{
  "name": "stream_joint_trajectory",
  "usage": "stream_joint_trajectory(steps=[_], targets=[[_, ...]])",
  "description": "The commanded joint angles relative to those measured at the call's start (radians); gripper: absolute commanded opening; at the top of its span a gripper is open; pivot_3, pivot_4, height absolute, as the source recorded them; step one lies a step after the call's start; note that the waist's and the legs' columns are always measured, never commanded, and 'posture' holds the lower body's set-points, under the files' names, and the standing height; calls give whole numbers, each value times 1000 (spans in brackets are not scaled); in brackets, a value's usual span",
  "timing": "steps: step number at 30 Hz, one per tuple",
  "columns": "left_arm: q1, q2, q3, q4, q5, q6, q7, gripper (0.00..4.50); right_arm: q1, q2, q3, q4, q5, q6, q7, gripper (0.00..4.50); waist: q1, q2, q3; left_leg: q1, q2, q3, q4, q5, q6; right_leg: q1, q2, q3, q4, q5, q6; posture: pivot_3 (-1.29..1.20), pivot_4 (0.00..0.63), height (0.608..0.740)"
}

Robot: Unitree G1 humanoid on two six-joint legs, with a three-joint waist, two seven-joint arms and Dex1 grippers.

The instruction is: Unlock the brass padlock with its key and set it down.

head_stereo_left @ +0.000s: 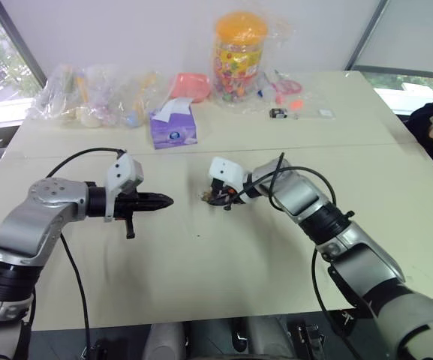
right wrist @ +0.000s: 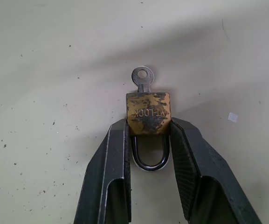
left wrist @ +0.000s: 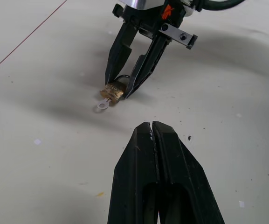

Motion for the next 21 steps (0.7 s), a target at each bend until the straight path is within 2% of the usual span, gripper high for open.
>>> stream_joint_trajectory(steps=[1, 4, 7, 9, 15, 20, 21], targets=[[-27, -5, 15, -1, -7, -12, -4, 0, 34, -68, -1, -86, -113, -170, -95, 654, 2, 0, 0, 0, 0, 0, 0, 0, 0, 0, 0, 0, 0, 0, 0, 0, 150, 740], [-87, -48, 23, 43, -57, 45, -3, 0, 83, -233, -37, -232, -284, -506, -245, 654, 22, 1, 1, -3, -2, -1, 0, 1, -1, -1, -2, -1, -1, 0, 0, 0, 150, 740], [-162, -104, 12, 90, -95, 96, -2, 0, 138, -320, -110, -339, -389, -695, -414, 654, 25, 1, 1, -3, -3, 1, 1, 1, -1, -1, -3, 0, -3, 0, 0, 0, 150, 740], [-210, -134, 6, 105, -114, 125, -6, 0, 180, -364, -145, -411, -437, -777, -450, 654, 23, 1, 1, -3, -3, 1, 1, 1, -1, -1, -3, 0, -3, 0, 1, 0, 150, 740], [-353, -209, 19, 168, -192, 239, -4, 0, 262, -370, -236, -559, -483, -829, -460, 654, 3, 0, 1, -2, -1, 0, 0, 2, -4, -1, 1, 0, 0, 0, 1, 0, 150, 740], [-396, -230, 18, 191, -202, 271, -2, 0, 277, -353, -261, -583, -509, -834, -442, 654, 3, 0, 1, -1, -1, -1, 1, 2, -4, 0, 1, 1, 0, 0, 1, 0, 150, 740], [-398, -231, 20, 194, -205, 274, -3, 259, 279, -350, -265, -585, -512, -836, -440, 654, 4, 0, 1, -1, -1, -1, 1, 2, -4, 0, 1, 1, 0, 0, 1, 0, 150, 740]])
